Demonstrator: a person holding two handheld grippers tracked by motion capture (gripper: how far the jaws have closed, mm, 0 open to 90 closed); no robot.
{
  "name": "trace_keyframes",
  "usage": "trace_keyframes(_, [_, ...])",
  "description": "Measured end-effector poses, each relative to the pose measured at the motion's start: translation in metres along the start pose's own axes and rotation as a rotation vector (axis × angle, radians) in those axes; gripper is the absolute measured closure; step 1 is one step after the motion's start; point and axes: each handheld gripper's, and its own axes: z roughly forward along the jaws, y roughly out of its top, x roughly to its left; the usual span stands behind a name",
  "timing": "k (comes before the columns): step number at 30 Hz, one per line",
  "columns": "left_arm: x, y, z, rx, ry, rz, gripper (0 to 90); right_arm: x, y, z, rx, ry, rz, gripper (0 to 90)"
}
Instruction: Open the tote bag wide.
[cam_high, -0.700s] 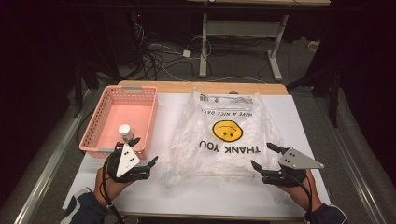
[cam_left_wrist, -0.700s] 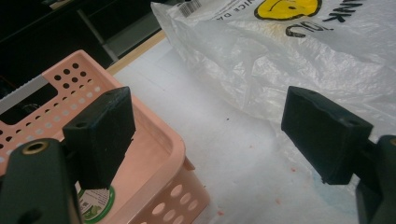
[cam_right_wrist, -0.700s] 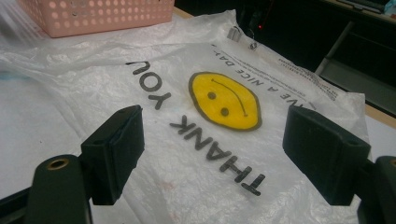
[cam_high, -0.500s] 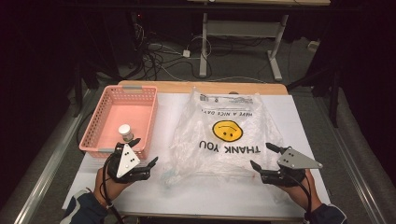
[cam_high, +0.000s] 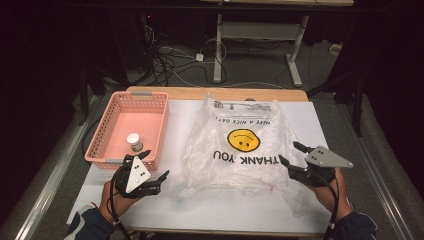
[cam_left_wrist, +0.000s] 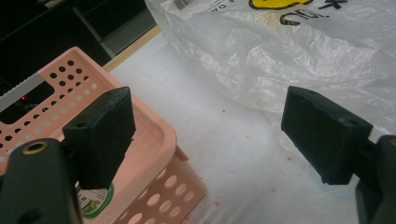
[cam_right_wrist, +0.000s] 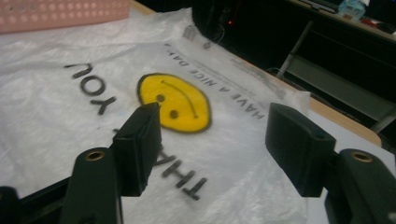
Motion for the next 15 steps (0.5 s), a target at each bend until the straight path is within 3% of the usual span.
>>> trace_keyframes(4, [0.000,0.000,0.002,0.004,-0.003,-0.003,17.4,-0.027,0.002,0.011,0.037,-0.048,0.018,40.8])
trace_keyframes(5, [0.000,0.000,0.003,0.007,-0.004,-0.002,17.4,-0.027,0.002,0.011,0.037,-0.048,0.018,40.8])
trace_keyframes(6, [-0.001,0.001,0.004,0.008,-0.006,0.000,17.4,-0.043,0.001,0.021,0.071,-0.062,0.035,42.7])
trace_keyframes(9, [-0.001,0.001,0.006,0.011,-0.009,0.003,17.4,-0.065,0.001,0.038,0.121,-0.069,0.068,46.6])
trace_keyframes(13, [-0.001,0.000,0.007,0.014,-0.012,-0.001,17.4,-0.090,0.004,0.062,0.167,-0.071,0.115,52.4])
trace_keyframes(14, [-0.001,0.000,0.007,0.016,-0.015,0.000,17.4,-0.090,0.004,0.062,0.167,-0.071,0.115,52.4])
trace_keyframes(15, [-0.001,0.000,0.007,0.018,-0.015,0.001,17.4,-0.099,0.005,0.078,0.203,-0.065,0.135,55.1])
